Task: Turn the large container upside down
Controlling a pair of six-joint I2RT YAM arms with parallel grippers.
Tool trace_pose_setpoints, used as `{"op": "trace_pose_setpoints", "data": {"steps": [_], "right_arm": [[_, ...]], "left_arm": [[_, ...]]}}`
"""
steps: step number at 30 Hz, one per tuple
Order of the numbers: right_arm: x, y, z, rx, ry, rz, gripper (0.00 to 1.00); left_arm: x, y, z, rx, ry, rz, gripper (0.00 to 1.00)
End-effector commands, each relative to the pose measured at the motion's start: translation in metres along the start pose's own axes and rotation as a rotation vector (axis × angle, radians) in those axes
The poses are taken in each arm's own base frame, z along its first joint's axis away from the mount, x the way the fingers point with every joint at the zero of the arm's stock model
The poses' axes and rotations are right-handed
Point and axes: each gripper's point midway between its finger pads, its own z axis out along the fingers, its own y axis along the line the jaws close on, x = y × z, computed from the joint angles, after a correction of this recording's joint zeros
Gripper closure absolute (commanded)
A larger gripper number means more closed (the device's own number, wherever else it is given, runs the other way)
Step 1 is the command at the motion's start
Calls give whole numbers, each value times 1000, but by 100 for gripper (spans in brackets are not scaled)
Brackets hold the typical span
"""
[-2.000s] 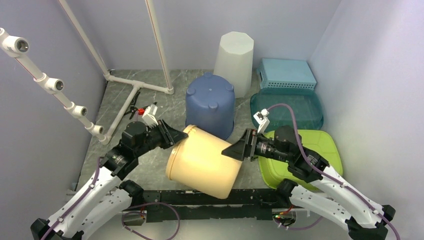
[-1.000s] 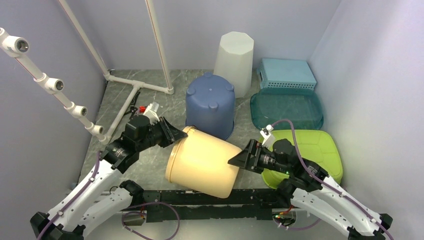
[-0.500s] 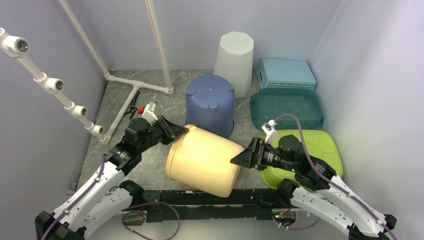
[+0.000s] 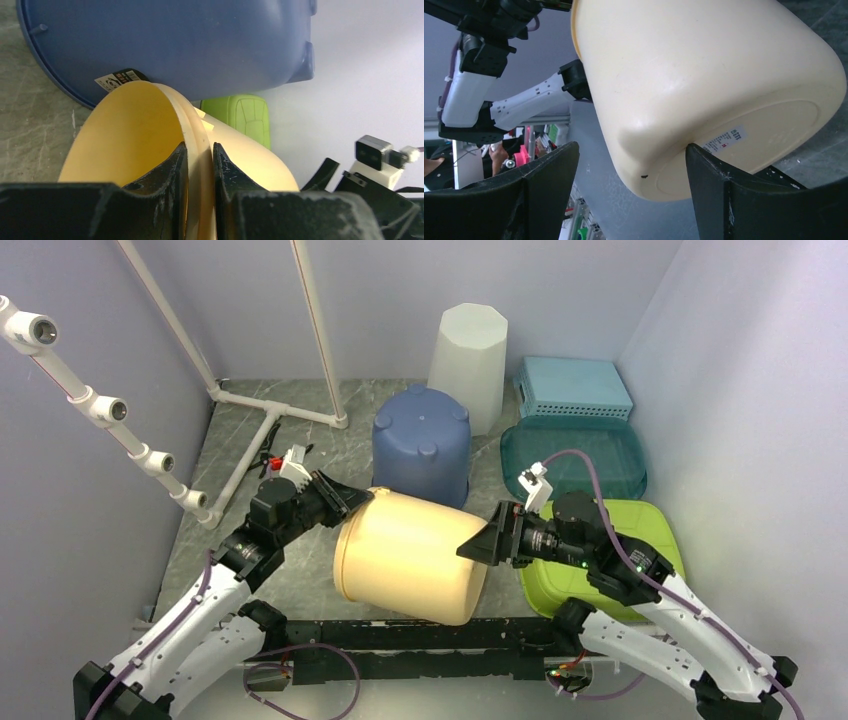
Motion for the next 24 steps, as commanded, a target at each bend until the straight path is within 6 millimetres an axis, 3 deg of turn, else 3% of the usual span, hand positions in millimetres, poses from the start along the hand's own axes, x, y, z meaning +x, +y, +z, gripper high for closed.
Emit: {"op": "trace_pose_setpoints", "data": {"steps": [1, 10, 17, 24], "right_arm": [[-69, 139, -39, -493, -244, -179, 20], [-79, 160, -30, -506, -237, -218, 21], [-60, 166, 21, -438, -134, -247, 21], [-14, 154, 84, -302, 7, -308, 20]], "left_arm": [[46, 4, -8, 16, 209, 26, 97], [28, 14, -2, -61, 129, 102, 97], [15, 37, 3, -154, 49, 140, 97], [10, 66, 4, -265, -2, 134, 97]]}}
